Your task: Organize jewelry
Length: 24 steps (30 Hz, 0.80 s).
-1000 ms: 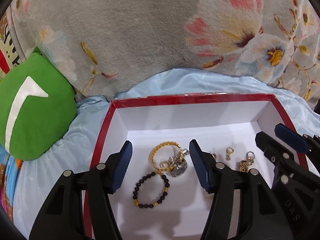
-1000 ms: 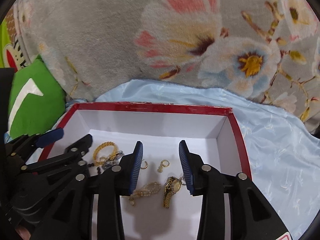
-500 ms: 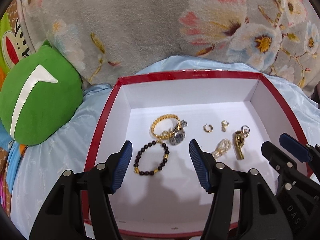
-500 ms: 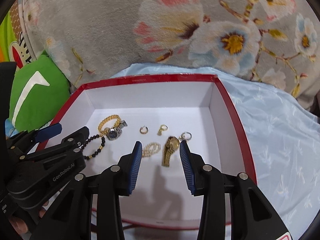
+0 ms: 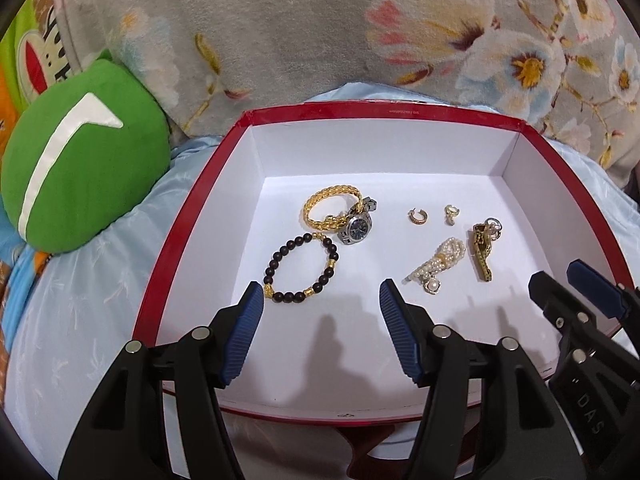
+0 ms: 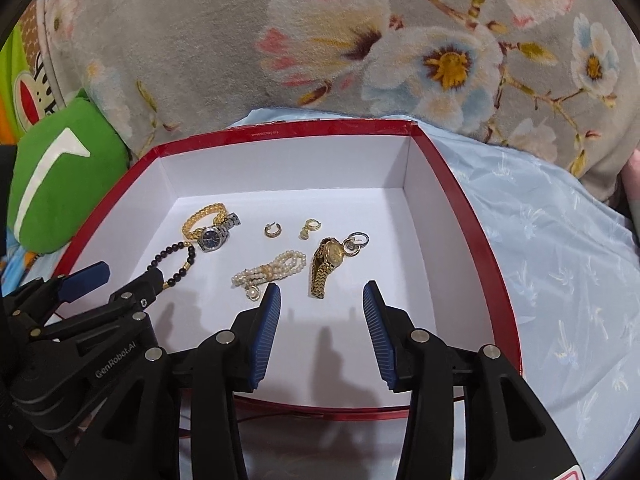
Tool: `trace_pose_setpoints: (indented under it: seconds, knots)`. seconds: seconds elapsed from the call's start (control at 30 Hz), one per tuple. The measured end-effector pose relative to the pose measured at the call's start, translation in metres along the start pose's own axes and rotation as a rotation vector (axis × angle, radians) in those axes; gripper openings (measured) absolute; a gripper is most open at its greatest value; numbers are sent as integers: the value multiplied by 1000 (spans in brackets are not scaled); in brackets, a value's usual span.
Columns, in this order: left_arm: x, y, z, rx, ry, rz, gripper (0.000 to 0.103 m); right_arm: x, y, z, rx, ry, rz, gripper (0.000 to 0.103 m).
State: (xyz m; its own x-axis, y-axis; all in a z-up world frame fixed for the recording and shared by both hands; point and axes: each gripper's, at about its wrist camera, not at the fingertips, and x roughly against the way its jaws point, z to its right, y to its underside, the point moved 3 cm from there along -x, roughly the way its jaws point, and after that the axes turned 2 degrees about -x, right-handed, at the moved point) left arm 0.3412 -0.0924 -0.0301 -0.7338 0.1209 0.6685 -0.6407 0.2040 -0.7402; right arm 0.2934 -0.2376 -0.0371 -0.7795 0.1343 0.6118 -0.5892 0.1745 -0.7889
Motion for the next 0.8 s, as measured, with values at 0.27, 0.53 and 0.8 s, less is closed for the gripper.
trace_pose_setpoints:
  seconds: [0.27,0.53,0.8]
  knots:
    - [3,2,-5,11,-39,28,79,0,2,-2,9,11,18,53]
    - [3,3,-4,9,-46,30,87,1,3,-3,11,14,26,57]
    - [3,4,-4,9,-46,28,88,2,2,-4,11,16,31,58]
